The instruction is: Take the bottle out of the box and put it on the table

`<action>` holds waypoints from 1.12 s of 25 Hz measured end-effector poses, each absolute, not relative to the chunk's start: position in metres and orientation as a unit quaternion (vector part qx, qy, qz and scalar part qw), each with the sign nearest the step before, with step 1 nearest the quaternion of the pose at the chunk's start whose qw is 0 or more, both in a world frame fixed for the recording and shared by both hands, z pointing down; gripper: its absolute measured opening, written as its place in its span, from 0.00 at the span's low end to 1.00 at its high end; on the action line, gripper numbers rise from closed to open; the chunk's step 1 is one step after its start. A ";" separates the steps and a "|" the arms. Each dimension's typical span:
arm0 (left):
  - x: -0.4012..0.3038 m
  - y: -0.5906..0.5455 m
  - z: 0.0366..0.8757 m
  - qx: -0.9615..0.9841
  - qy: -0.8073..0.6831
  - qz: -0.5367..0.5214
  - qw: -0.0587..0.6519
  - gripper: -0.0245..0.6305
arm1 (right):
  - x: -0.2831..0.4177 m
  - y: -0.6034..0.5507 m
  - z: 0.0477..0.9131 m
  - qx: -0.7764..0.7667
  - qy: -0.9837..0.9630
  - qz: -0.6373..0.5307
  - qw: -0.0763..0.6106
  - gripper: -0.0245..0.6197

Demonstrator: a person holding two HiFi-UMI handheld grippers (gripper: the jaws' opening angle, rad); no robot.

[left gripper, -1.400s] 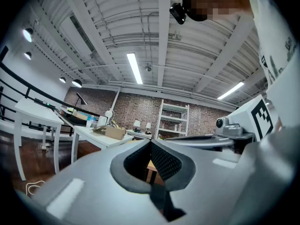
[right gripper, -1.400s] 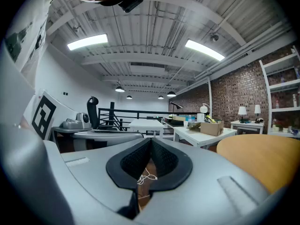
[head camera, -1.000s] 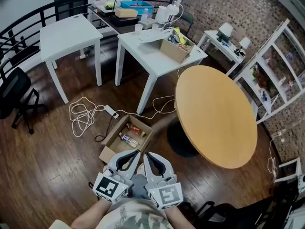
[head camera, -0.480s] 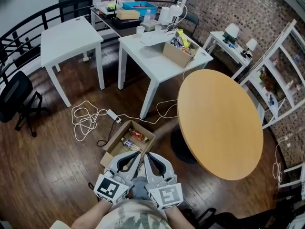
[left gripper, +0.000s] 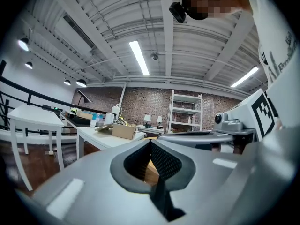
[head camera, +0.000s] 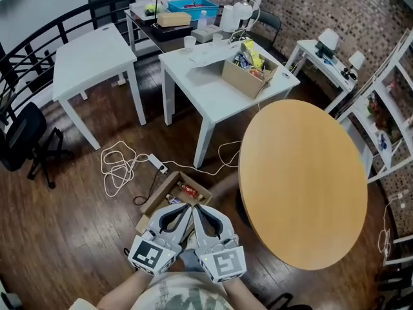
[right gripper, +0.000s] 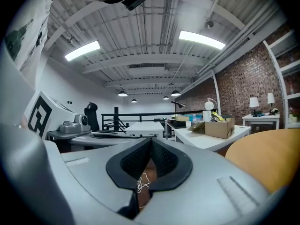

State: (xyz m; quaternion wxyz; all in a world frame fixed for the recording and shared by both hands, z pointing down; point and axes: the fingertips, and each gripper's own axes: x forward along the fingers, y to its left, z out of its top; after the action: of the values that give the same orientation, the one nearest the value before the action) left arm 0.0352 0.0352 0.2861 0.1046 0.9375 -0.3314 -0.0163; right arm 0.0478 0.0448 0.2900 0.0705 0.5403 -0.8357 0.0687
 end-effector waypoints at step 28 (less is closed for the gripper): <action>0.076 -0.077 0.301 0.903 -0.419 0.023 0.096 0.03 | 0.097 -0.074 0.300 0.487 -0.868 0.081 0.052 0.04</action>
State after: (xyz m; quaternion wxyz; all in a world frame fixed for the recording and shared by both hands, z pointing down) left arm 0.0758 -0.0770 0.3008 0.0957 0.9028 -0.4186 0.0230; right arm 0.0966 -0.0739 0.3002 0.0520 0.4873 -0.8680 0.0805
